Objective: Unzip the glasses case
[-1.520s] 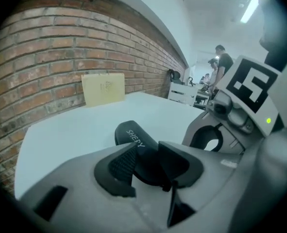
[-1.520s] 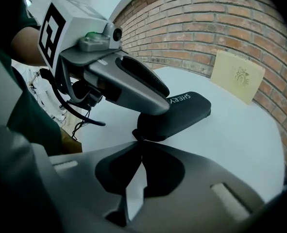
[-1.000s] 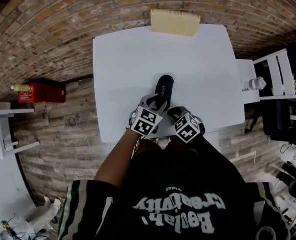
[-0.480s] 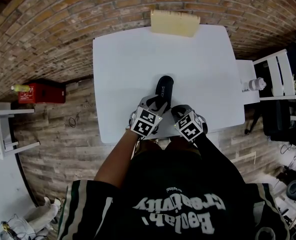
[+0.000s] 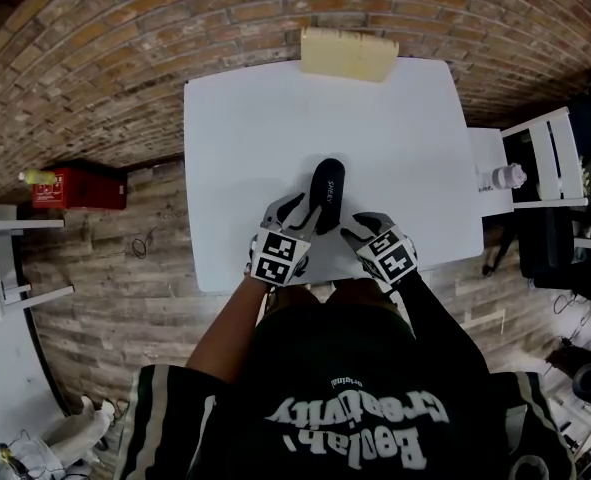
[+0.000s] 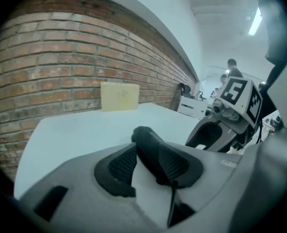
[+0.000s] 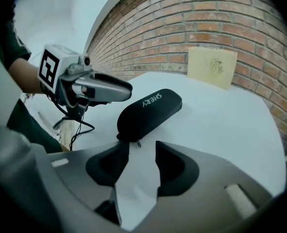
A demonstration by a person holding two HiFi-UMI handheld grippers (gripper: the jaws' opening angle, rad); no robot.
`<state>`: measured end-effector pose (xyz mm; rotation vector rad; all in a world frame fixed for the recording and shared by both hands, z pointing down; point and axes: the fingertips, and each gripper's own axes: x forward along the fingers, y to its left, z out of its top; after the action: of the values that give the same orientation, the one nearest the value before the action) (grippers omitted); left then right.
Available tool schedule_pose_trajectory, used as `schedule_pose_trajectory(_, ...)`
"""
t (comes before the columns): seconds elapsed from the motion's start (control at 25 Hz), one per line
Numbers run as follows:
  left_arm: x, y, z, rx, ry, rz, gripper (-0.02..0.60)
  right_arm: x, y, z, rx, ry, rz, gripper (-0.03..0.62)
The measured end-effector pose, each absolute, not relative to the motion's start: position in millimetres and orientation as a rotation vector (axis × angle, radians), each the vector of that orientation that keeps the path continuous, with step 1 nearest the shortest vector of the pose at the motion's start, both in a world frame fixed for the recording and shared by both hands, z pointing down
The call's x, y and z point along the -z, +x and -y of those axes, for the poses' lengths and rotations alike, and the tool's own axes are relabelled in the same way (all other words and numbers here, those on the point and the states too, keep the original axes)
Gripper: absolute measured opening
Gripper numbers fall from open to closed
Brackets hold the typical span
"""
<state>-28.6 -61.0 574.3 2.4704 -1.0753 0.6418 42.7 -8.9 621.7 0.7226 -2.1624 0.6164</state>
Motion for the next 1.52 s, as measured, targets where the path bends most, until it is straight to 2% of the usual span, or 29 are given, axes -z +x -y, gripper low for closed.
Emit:
schedule_pose_trajectory(0.12, -585, -56, 61, -0.705, 2.426, 1.137, 0.115, -595, 40, 33, -0.659, 0.844, 2.258, 0.286)
schedule_pose_trajectory(0.2, -604, -65, 55, -0.788, 2.401, 1.120, 0.092, -575, 29, 49, -0.674, 0.919, 2.311, 0.341)
schedule_pose_trajectory(0.36, -625, -53, 44, -0.848, 2.396, 1.022, 0.107, -572, -8, 69, -0.618, 0.898, 2.314, 0.396)
schedule_pose_trajectory(0.4, -625, -46, 43, -0.839, 2.405, 1.003, 0.131, -581, -13, 71, -0.594, 0.874, 2.279, 0.399)
schedule_pose_trajectory(0.48, -623, -36, 42, -0.827, 2.423, 0.978, 0.133, -596, -13, 73, -0.542, 0.846, 2.201, 0.394)
schedule_pose_trajectory(0.56, -619, -32, 42, -0.826, 2.433, 0.971, 0.135, -598, -5, 75, -0.521, 0.864, 2.181, 0.329)
schedule_pose_trajectory(0.8, -607, -26, 55, -0.799, 2.467, 0.976, 0.135, -598, 26, 70, -0.742, 0.963, 2.219, 0.337)
schedule_pose_trajectory(1.16, -592, 11, 70, -0.784, 2.521, 0.908, 0.135, -593, 58, 69, -0.796, 1.025, 2.219, 0.344)
schedule_pose_trajectory(1.52, -595, 3, 72, -0.835, 2.521, 0.914, 0.153, -591, 89, 68, -0.836, 1.105, 2.212, 0.350)
